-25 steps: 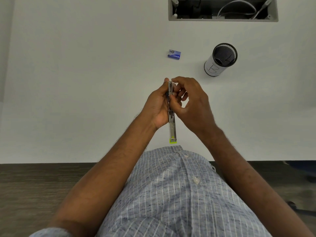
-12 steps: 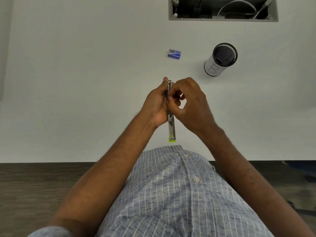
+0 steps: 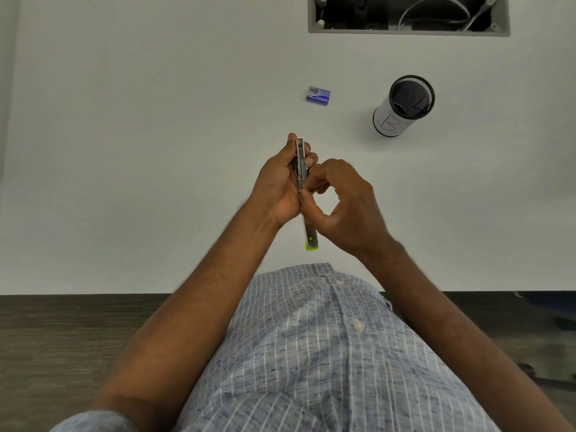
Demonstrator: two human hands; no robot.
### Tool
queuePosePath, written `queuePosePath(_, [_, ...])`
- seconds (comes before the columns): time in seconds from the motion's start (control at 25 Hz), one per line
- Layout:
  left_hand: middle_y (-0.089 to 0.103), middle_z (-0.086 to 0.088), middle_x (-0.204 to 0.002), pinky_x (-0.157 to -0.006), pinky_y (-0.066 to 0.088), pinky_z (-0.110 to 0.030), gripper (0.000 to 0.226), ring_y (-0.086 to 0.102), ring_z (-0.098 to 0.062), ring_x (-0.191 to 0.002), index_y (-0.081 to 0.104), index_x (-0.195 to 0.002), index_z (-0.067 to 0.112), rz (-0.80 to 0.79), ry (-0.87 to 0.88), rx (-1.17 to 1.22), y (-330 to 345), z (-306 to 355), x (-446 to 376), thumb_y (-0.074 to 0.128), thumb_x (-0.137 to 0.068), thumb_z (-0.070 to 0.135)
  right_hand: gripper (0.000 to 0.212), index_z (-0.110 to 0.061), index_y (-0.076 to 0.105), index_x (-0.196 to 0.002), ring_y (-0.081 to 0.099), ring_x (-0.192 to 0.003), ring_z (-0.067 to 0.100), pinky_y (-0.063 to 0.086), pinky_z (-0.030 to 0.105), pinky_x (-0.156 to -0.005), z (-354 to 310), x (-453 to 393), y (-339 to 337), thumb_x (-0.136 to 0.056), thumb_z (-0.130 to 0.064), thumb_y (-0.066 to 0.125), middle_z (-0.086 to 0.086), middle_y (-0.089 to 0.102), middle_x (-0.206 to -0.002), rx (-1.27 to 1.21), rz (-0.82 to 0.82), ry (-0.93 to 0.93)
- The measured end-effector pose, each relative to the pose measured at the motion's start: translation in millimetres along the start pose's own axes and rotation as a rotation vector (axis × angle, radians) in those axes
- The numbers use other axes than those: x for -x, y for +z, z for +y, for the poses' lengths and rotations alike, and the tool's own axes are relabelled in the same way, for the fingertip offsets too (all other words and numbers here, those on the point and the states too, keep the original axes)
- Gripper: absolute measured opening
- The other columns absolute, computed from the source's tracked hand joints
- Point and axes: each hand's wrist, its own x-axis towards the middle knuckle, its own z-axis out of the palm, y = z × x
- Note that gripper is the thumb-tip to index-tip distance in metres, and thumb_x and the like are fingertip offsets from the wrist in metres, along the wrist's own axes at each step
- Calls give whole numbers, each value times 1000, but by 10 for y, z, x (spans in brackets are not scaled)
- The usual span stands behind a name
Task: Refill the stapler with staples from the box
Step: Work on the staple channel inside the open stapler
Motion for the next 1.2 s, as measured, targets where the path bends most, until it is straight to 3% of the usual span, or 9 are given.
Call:
queuePosePath(0.2, [61,-4,-71,-66,55,-33,35,59,-17,-60,61,-84,13,137,71,-92,-34,-25,-41,56,-101,43,25,-9,59,-102,61,-81,14,54,29,-74,19,-30,76,-82,0,72,2,64,-93,-212,62,257])
queuePosePath(0.36, [62,-3,-74,-57,53,-28,38,59,-13,-58,62,-85,14,236,171,-416,-85,-99,-82,51,-102,46,36,-12,61,-120,62,-92,10,54,19,-78,67,-86,127,-86,-11,73,0,64,-113,-397,68,574])
queuePosePath(0.48, [53,-8,-75,-53,49,-30,36,53,-14,-56,56,-88,12,220,301,-673,-133,-170,-116,46,-105,42,32,-11,65,-126,68,-107,15,56,26,-91,164,-129,174,-94,-10,63,4,71,-118,-681,112,848])
queuePosePath(0.6, [52,-1,-71,-58,44,-26,35,50,-10,-63,51,-83,12,278,461,-1005,-203,-257,-181,45,-106,38,29,-5,66,-128,71,-112,21,55,33,-102,250,-121,255,-103,-9,53,12,74,-120,-928,127,968])
queuePosePath(0.76, [55,-3,-90,-62,37,-27,25,50,-12,-73,46,-93,14,298,527,-1385,-273,-401,-239,41,-107,35,27,-1,68,-123,74,-93,16,59,26,-83,327,-71,367,-104,-10,50,9,77,-102,-1227,167,1112])
queuePosePath(0.84, [53,-7,-101,-65,41,-31,21,54,-18,-79,46,-103,11,307,497,-1500,-305,-476,-266,40,-107,31,32,3,65,-128,70,-91,17,59,27,-83,391,-46,415,-104,-8,47,10,74,-100,-1298,199,1204])
queuePosePath(0.96, [50,-11,-107,-71,48,-39,10,56,-27,-89,41,-107,8,278,434,-1485,-327,-527,-301,41,-102,16,34,3,64,-128,69,-92,18,57,28,-85,480,-5,445,-103,-5,42,11,73,-103,-1340,200,1276])
queuePosePath(1.2, [41,-7,-105,-71,41,-30,15,48,-20,-91,32,-101,12,167,395,-1522,-417,-556,-328,43,-95,4,21,-1,67,-115,68,-81,16,59,24,-72,570,25,479,-102,-13,55,9,70,-94,-1329,185,1293])
